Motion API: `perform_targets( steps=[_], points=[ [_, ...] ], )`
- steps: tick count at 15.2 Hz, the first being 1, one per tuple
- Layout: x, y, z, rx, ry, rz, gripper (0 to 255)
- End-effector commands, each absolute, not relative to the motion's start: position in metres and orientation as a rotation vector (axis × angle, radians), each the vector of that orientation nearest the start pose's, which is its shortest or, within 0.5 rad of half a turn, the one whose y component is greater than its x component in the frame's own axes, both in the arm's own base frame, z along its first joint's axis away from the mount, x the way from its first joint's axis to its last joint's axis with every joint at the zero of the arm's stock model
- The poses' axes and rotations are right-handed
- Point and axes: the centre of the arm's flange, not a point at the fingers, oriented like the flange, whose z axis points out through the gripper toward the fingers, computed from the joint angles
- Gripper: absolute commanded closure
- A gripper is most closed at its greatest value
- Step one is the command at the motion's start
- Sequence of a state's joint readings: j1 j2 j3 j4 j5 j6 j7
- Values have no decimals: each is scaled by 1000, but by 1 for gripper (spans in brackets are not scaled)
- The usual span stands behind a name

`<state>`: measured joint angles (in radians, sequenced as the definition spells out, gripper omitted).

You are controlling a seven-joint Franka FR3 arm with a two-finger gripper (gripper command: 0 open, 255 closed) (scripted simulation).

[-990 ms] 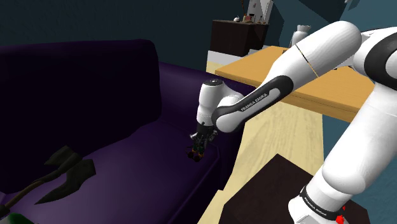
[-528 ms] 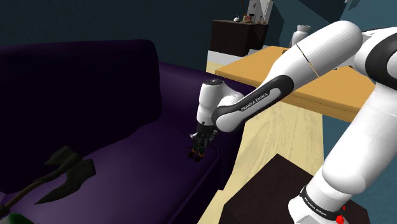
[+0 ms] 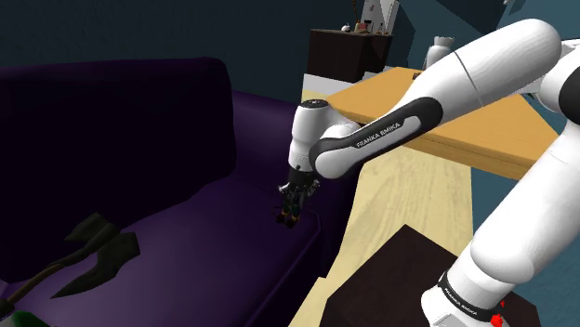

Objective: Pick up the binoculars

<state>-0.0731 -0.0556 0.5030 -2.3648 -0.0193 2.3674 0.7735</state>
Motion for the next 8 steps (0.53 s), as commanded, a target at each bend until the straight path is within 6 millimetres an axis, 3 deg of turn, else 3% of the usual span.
perform_targets(
  steps=[1, 6, 8],
  points=[
    [453, 207, 361, -3102, 516, -102, 255],
    [453, 207, 387, -3102, 516, -102, 255],
    [453, 207, 388, -3102, 516, -102, 255]
  ],
)
